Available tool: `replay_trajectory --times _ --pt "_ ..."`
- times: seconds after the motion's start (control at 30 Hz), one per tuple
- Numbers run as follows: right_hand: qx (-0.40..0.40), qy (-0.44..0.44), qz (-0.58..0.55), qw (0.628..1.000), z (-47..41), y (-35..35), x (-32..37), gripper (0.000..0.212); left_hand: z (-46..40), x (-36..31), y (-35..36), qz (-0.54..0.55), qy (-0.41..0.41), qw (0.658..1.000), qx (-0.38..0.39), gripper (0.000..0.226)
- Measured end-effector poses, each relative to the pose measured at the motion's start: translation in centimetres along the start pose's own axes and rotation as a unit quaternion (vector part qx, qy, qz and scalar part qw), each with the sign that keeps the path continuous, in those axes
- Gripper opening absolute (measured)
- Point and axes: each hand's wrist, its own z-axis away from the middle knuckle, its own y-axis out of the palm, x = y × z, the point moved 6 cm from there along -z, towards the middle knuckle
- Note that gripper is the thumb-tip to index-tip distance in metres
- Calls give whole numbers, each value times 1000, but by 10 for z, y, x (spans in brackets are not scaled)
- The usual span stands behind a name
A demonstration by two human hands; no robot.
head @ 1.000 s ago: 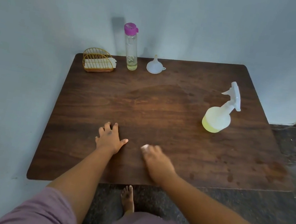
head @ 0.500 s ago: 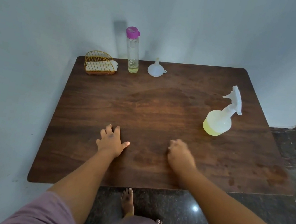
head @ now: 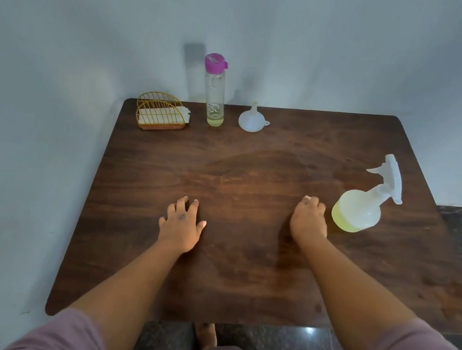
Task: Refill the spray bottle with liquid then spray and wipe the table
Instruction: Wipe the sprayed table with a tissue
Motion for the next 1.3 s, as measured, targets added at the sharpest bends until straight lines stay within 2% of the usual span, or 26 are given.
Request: replay_trajectory --times 0.07,0.1,0.13,0.2,0.23,0.27,0.3,0.33,0.4,0.47,0.53,0.6,0.67,0.77,0.9,1.0,1.07,1.13,1.2,1.23,1.3 --pt "10 -81 -27 996 15 9 39 43 -7 1 -3 -2 2 1000 -2 58" --pt "16 -168 -28 985 30 17 69 43 -10 2 -6 -2 3 1000 -9 57" --pt "20 -275 -21 961 50 25 100 44 -14 3 -8 -3 4 1000 -17 56" --pt "53 -467 19 882 88 39 153 47 -21 5 -14 -1 4 1000 -28 57" --pt "61 -524 51 848 94 45 169 48 -24 8 -17 2 3 1000 -30 59" --pt "59 -543 66 835 88 47 179 49 -27 11 -19 5 2 999 -33 61" --pt "58 -526 64 846 71 46 183 49 -31 14 -22 7 2 999 -38 62" --pt "56 -480 40 874 49 41 180 49 -34 18 -24 8 3 999 -44 61" --pt "33 -331 -16 943 -4 26 155 46 -40 25 -28 11 6 998 -58 58" --pt "-16 -161 -25 987 -50 6 108 41 -46 33 -31 15 5 998 -66 54" --pt "-43 -44 -16 998 -76 -12 67 39 -51 41 -33 10 1 997 -73 51" --pt "-24 0 -17 1000 -92 -20 55 42 -55 46 -35 3 5 997 -77 50" --pt "-14 -29 -30 999 -99 -17 73 47 -57 47 -34 -3 10 997 -76 49" --pt "4 -172 -19 985 -80 -9 141 60 -57 47 -32 -8 12 998 -67 51" --pt "17 -399 52 915 4 21 223 52 -57 51 -33 -11 20 998 -64 59" --pt "53 -487 66 870 64 52 216 50 -57 53 -33 4 22 998 -57 61" --pt "67 -560 70 823 92 62 185 51 -55 53 -30 15 17 999 -50 60" --pt "44 -606 47 793 102 56 146 45 -50 50 -26 18 8 999 -46 59" --pt "0 -576 19 817 89 50 101 40 -40 44 -21 23 -2 999 -42 57" --pt "-12 -537 -6 844 76 45 80 39 -35 42 -18 24 -5 999 -40 56" --pt "-26 -395 -30 918 49 30 38 44 -24 35 -12 23 -9 999 -40 55"
